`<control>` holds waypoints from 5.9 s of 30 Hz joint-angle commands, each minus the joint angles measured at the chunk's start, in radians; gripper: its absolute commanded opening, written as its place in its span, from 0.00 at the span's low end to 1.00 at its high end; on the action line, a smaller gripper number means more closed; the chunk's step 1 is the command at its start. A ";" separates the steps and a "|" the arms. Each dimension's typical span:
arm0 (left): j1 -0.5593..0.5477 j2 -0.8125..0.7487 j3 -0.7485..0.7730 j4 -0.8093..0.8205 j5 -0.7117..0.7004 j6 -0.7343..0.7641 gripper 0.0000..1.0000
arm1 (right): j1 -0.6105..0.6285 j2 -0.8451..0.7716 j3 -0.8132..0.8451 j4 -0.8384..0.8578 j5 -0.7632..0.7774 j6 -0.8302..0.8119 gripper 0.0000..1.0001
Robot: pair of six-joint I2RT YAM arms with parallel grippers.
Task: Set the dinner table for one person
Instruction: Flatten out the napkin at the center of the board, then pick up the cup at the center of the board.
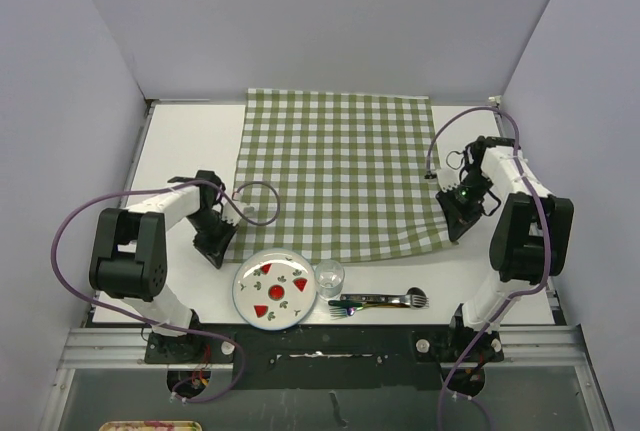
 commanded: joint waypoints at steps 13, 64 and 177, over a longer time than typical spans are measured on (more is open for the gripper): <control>-0.013 -0.099 0.258 -0.034 0.003 -0.029 0.00 | -0.024 -0.049 0.004 0.004 0.005 -0.001 0.01; 0.034 -0.152 0.224 0.265 0.427 -0.108 0.05 | -0.050 -0.269 -0.073 0.273 -0.402 0.051 0.23; 0.113 -0.974 0.061 0.374 -0.370 -0.082 0.18 | 1.150 -0.010 0.020 0.410 0.022 0.270 0.22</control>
